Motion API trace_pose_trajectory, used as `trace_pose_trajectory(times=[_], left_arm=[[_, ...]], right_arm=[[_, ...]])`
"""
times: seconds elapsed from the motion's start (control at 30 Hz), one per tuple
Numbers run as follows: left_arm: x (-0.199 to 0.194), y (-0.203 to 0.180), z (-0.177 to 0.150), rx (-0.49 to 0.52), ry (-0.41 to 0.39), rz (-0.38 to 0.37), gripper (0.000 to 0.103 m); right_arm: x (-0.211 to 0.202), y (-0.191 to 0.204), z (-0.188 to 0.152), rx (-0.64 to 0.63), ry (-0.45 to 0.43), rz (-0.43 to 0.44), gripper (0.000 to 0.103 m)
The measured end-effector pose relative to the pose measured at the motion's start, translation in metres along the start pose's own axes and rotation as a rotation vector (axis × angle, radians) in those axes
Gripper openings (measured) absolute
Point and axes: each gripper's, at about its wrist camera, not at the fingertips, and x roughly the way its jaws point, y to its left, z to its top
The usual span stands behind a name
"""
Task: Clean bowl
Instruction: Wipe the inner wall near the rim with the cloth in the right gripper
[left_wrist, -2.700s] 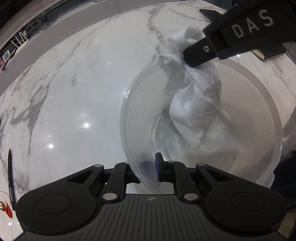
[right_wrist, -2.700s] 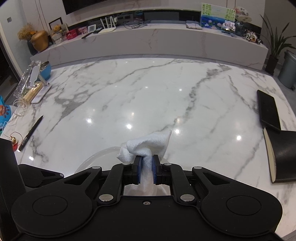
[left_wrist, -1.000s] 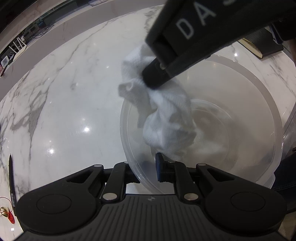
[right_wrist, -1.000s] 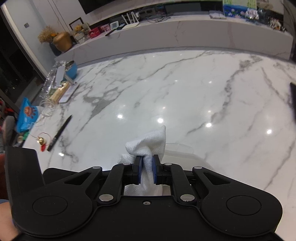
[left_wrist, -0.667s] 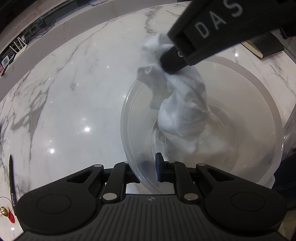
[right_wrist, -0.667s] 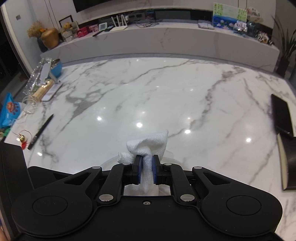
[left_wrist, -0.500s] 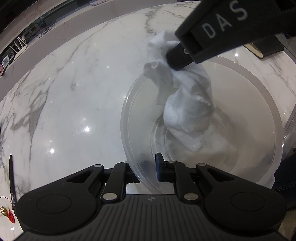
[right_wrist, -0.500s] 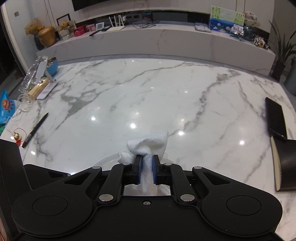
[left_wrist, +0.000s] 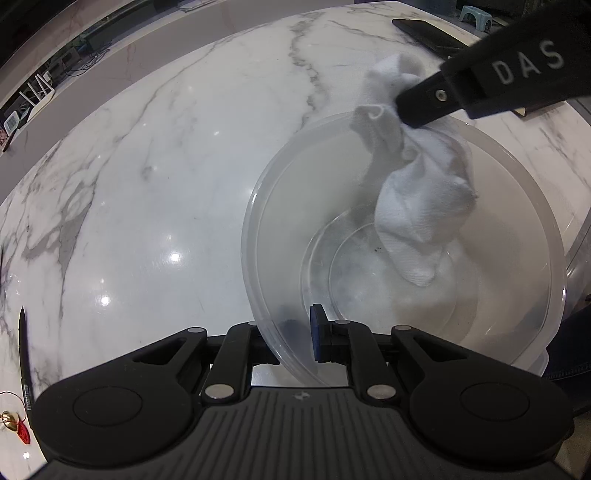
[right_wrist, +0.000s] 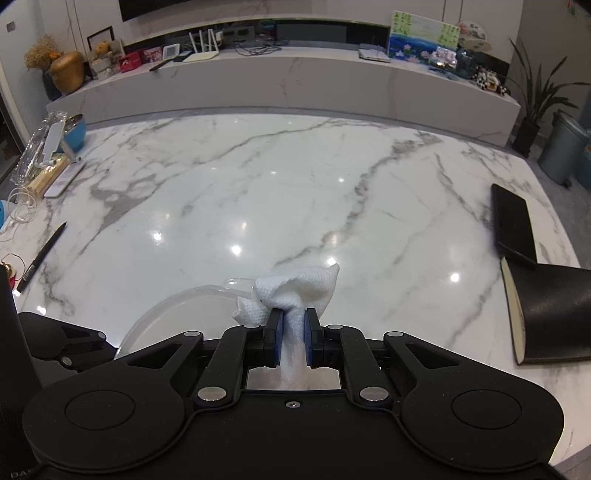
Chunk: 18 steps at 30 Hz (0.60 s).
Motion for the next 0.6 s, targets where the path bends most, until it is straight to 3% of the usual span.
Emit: trace_pose_trajectory(times=[0.6], left_arm=[[-0.001, 0.000, -0.002, 0.003, 0.000, 0.000, 0.012]], right_arm=[[-0.018, -0.011, -0.021, 0.000, 0.016, -0.085, 0.010]])
